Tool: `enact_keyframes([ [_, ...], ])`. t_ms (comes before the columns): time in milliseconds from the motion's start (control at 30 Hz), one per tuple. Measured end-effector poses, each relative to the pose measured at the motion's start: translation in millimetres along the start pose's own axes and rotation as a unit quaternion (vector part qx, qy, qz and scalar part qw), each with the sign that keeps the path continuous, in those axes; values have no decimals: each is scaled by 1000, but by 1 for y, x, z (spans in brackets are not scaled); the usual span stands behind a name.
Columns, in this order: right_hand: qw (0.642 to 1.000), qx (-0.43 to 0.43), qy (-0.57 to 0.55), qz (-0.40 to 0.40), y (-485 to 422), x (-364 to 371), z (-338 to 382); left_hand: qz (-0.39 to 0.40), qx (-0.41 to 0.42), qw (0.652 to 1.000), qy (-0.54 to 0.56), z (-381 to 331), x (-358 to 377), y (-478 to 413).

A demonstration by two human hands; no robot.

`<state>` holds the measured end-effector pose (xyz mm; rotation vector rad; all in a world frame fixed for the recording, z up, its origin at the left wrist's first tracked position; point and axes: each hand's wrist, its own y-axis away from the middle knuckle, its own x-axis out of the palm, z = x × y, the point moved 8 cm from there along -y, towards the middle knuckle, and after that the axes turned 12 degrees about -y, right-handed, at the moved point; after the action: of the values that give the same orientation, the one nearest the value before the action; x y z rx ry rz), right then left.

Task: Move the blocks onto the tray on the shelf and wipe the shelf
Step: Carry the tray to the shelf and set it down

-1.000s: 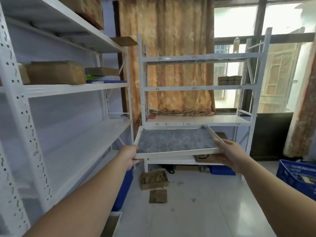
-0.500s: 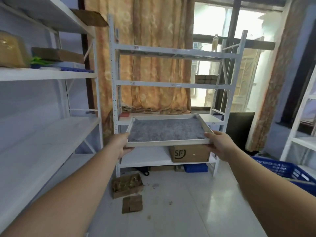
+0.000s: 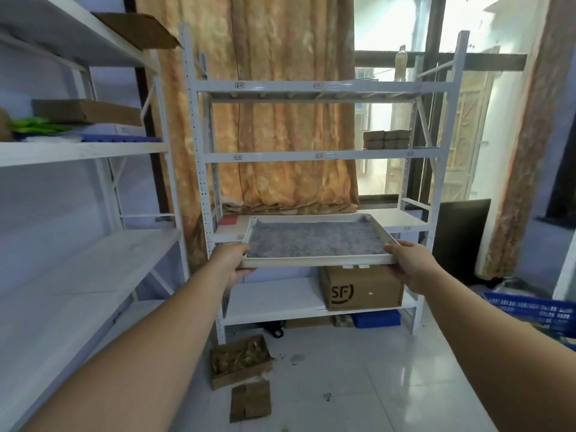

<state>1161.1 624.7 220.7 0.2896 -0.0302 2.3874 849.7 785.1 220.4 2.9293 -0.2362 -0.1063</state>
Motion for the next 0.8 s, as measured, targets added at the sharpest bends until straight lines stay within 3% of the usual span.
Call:
enact_keyframes([
  [400,997,-34,-25,71,-188,-19,38,-105,81,990,-48,-59,109,-105],
  [800,998,-64,5,30,-313,-16,45,-90,78,992,-52,-87,176,-213],
])
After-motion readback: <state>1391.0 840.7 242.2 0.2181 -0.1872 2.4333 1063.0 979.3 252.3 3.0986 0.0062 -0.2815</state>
